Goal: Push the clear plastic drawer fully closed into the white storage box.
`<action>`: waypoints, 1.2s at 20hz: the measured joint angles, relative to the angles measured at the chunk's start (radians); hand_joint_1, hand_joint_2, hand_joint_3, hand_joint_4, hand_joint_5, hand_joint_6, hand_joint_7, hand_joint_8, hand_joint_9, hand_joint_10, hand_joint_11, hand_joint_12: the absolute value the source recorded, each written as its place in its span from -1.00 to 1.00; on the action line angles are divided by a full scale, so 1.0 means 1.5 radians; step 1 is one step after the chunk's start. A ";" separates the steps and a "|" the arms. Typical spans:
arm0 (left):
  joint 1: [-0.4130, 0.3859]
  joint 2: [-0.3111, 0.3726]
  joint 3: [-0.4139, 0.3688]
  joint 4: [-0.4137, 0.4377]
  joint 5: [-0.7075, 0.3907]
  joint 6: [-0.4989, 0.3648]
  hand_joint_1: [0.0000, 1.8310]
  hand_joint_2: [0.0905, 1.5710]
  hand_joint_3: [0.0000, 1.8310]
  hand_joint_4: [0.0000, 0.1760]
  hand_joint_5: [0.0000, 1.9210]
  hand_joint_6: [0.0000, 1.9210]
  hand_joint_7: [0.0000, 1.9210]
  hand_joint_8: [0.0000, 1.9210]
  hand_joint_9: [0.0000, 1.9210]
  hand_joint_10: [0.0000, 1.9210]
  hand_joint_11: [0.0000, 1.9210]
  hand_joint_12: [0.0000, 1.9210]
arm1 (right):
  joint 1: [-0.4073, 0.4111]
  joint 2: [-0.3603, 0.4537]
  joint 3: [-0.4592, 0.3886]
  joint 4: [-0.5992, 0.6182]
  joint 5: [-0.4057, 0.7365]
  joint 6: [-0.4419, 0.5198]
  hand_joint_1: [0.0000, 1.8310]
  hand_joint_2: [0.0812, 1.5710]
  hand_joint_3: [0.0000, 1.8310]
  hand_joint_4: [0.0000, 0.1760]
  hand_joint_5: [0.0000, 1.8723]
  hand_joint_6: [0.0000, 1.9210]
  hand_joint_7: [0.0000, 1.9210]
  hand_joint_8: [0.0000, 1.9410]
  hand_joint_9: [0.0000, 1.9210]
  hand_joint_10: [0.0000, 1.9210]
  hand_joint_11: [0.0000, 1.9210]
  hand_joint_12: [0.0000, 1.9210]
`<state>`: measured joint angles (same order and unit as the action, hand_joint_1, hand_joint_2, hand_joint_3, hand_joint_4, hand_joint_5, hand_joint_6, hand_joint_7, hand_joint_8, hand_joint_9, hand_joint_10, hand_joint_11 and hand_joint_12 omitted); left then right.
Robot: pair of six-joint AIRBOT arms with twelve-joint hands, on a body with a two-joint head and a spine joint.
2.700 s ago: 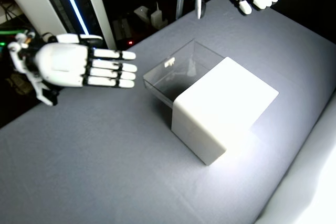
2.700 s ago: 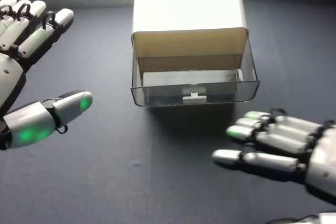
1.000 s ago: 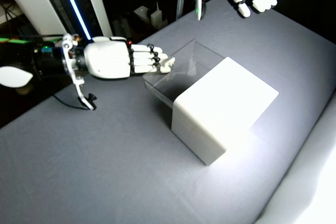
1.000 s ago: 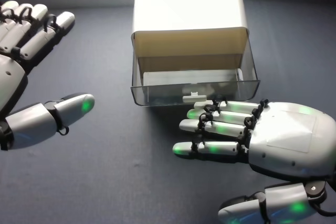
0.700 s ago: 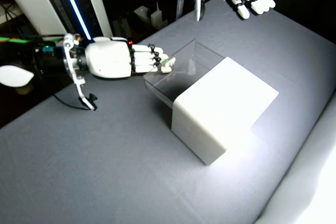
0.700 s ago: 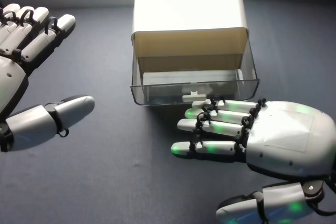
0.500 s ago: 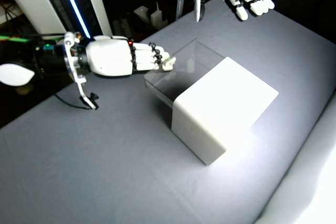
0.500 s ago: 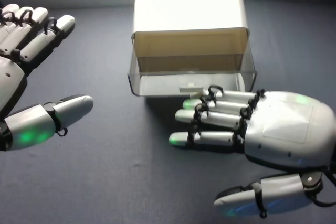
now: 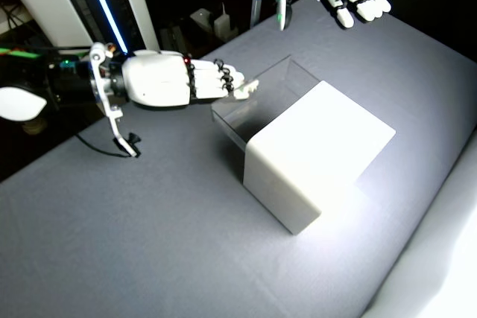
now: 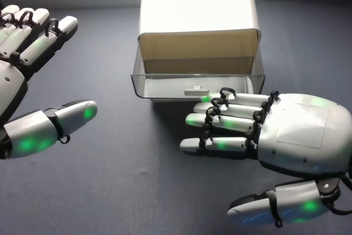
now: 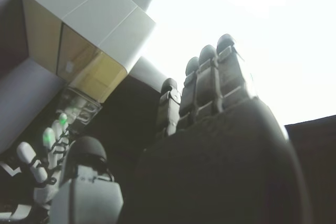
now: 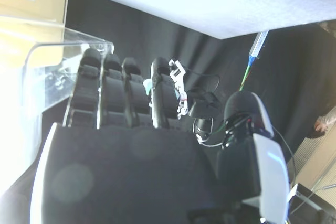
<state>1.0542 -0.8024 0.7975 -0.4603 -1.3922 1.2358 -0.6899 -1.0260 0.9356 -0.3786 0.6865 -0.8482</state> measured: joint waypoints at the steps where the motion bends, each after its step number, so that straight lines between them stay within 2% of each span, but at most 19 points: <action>1: 0.000 0.000 0.000 0.000 0.000 -0.001 -1.00 0.36 -0.99 0.93 -1.00 -1.00 -1.00 -1.00 -1.00 -1.00 -1.00 -1.00 | 0.000 0.000 0.000 0.000 -0.003 0.000 -1.00 0.48 -0.99 -0.18 -0.76 -0.97 -0.96 -0.99 -1.00 -1.00 -1.00 -1.00; 5: 0.000 0.000 0.000 0.000 0.000 -0.002 -1.00 0.34 -1.00 1.00 -1.00 -1.00 -1.00 -1.00 -1.00 -1.00 -1.00 -1.00 | 0.005 -0.006 0.013 -0.001 -0.012 -0.001 -1.00 0.50 -0.99 -0.29 -0.75 -0.97 -0.94 -0.98 -1.00 -1.00 -1.00 -1.00; 6: 0.000 0.000 0.000 0.000 0.000 -0.002 -1.00 0.34 -1.00 1.00 -1.00 -1.00 -1.00 -1.00 -1.00 -1.00 -1.00 -1.00 | 0.010 -0.007 0.017 0.001 -0.018 -0.004 -1.00 0.49 -0.99 -0.45 -0.74 -0.97 -0.94 -0.99 -1.00 -1.00 -1.00 -1.00; 7: 0.000 0.000 0.000 0.001 0.000 -0.003 -1.00 0.34 -1.00 1.00 -1.00 -1.00 -1.00 -1.00 -1.00 -1.00 -1.00 -1.00 | 0.015 -0.009 0.018 0.009 -0.025 -0.022 -1.00 0.49 -0.99 -0.74 -0.73 -0.97 -0.93 -0.98 -1.00 -1.00 -1.00 -1.00; 8: 0.000 0.000 0.000 0.000 -0.001 -0.004 -1.00 0.34 -1.00 1.00 -1.00 -1.00 -1.00 -1.00 -1.00 -1.00 -1.00 -1.00 | 0.020 -0.009 0.018 0.016 -0.033 -0.040 -1.00 0.49 -0.99 -0.71 -0.73 -0.97 -0.93 -0.98 -1.00 -1.00 -1.00 -1.00; 10: 0.002 0.000 0.000 -0.001 -0.005 -0.007 -1.00 0.34 -1.00 1.00 -1.00 -1.00 -1.00 -1.00 -1.00 -1.00 -1.00 -1.00 | 0.026 -0.020 0.029 0.025 -0.045 -0.062 -1.00 0.49 -1.00 -0.79 -0.70 -0.98 -0.88 -0.99 -1.00 -1.00 -1.00 -1.00; 11: 0.003 0.000 0.000 0.000 -0.006 -0.010 -1.00 0.35 -1.00 1.00 -1.00 -1.00 -1.00 -1.00 -1.00 -1.00 -1.00 -1.00 | 0.026 -0.028 0.036 0.029 -0.054 -0.063 -1.00 0.50 -0.99 -0.91 -0.66 -0.97 -0.83 -0.98 -1.00 -1.00 -1.00 -1.00; 13: 0.009 0.000 0.000 -0.004 -0.009 -0.012 -1.00 0.34 -1.00 1.00 -1.00 -1.00 -1.00 -1.00 -1.00 -1.00 -1.00 -1.00 | 0.026 -0.034 0.047 0.037 -0.070 -0.063 -1.00 0.50 -0.99 -0.56 -0.70 -0.99 -0.86 -0.99 -1.00 -1.00 -1.00 -1.00; 15: 0.014 0.000 0.002 -0.007 -0.013 -0.017 -1.00 0.32 -1.00 1.00 -1.00 -1.00 -1.00 -1.00 -1.00 -1.00 -1.00 -1.00 | 0.027 -0.039 0.057 0.047 -0.083 -0.068 -1.00 0.52 -0.99 -0.59 -0.72 -1.00 -0.87 -1.00 -1.00 -1.00 -1.00 -1.00; 16: 0.016 0.000 0.002 -0.008 -0.013 -0.018 -1.00 0.33 -1.00 1.00 -1.00 -1.00 -1.00 -1.00 -1.00 -1.00 -1.00 -1.00 | 0.029 -0.043 0.061 0.051 -0.091 -0.081 -1.00 0.52 -0.99 -0.69 -0.72 -1.00 -0.88 -1.00 -1.00 -1.00 -1.00 -1.00; 19: 0.020 0.000 0.002 -0.008 -0.021 -0.020 -1.00 0.34 -1.00 1.00 -1.00 -1.00 -1.00 -1.00 -1.00 -1.00 -1.00 -1.00 | 0.038 -0.049 0.063 0.061 -0.102 -0.101 -1.00 0.49 -1.00 -0.64 -0.74 -1.00 -0.91 -1.00 -1.00 -1.00 -1.00 -1.00; 21: 0.023 0.000 0.002 -0.012 -0.024 -0.022 -1.00 0.35 -1.00 1.00 -1.00 -1.00 -1.00 -1.00 -1.00 -1.00 -1.00 -1.00 | 0.041 -0.049 0.065 0.060 -0.105 -0.101 -1.00 0.47 -1.00 -0.69 -0.73 -1.00 -0.92 -1.00 -1.00 -1.00 -1.00 -1.00; 23: 0.024 0.000 0.002 -0.013 -0.025 -0.022 -1.00 0.34 -1.00 1.00 -1.00 -1.00 -1.00 -1.00 -1.00 -1.00 -1.00 -1.00 | 0.041 -0.049 0.066 0.061 -0.107 -0.102 -1.00 0.48 -1.00 -0.87 -0.70 -0.98 -0.89 -0.99 -1.00 -1.00 -1.00 -1.00; 24: 0.026 0.000 0.002 -0.012 -0.026 -0.022 -1.00 0.33 -1.00 1.00 -1.00 -1.00 -1.00 -1.00 -1.00 -1.00 -1.00 -1.00 | 0.043 -0.049 0.062 0.060 -0.110 -0.101 -1.00 0.50 -1.00 -0.83 -0.69 -0.98 -0.88 -0.99 -1.00 -1.00 -1.00 -1.00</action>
<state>1.0931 -0.8024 0.7998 -0.4789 -1.4315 1.2034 -0.6254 -1.0996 1.0290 -0.2886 0.5220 -1.0004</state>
